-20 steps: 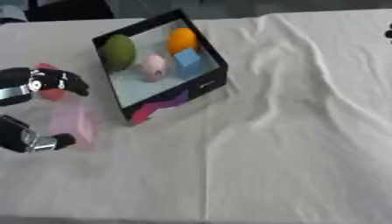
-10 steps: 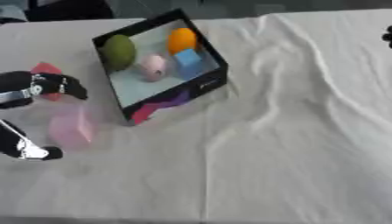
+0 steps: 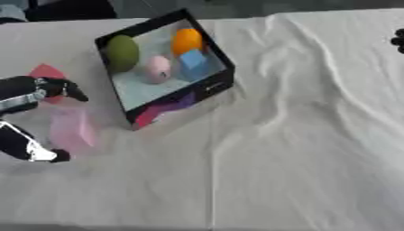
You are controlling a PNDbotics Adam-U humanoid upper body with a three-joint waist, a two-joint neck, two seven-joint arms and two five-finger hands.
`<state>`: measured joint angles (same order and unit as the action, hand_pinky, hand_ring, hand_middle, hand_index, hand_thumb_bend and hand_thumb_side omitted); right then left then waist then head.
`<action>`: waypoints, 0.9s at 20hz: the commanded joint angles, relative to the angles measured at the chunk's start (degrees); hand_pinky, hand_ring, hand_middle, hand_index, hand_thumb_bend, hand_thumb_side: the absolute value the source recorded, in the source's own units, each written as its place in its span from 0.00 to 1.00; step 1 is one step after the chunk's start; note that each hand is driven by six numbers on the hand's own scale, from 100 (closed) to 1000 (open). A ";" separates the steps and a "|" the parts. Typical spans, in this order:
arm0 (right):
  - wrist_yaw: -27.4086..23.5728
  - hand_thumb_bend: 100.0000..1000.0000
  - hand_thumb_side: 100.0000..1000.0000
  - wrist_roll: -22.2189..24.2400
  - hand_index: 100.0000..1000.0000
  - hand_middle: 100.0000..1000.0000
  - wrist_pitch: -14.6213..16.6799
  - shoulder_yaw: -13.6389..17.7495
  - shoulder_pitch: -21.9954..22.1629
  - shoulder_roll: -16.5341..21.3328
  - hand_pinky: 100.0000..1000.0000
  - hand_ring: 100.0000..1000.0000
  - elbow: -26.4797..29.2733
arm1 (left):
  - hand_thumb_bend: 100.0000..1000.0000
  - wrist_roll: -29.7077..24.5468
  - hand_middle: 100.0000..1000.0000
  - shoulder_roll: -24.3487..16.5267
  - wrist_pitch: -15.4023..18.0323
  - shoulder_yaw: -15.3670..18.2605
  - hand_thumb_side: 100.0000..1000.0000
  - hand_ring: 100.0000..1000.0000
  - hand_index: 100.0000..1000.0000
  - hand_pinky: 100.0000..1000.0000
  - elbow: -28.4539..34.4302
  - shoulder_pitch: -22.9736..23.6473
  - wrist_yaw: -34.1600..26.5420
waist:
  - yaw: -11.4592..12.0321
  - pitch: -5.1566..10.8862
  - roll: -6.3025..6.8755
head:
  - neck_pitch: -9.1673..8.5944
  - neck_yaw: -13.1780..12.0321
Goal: Pick up objects on the table and place them in the box.
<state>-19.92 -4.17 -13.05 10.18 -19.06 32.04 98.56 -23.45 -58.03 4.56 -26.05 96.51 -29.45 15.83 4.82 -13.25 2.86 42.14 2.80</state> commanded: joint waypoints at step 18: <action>0.59 0.00 0.63 0.29 0.84 0.60 -1.36 -0.26 -0.40 0.15 0.90 0.72 0.81 | 0.68 1.89 0.77 2.39 2.79 1.13 0.37 0.96 0.88 0.99 -10.36 -3.98 10.27 | -0.07 -0.34 0.67 | -0.75 -0.65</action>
<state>-19.61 -3.86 -14.32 9.81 -19.07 31.44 98.56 -22.16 -54.56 6.88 -26.12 86.84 -32.48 24.95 4.70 -13.44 2.86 42.13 2.42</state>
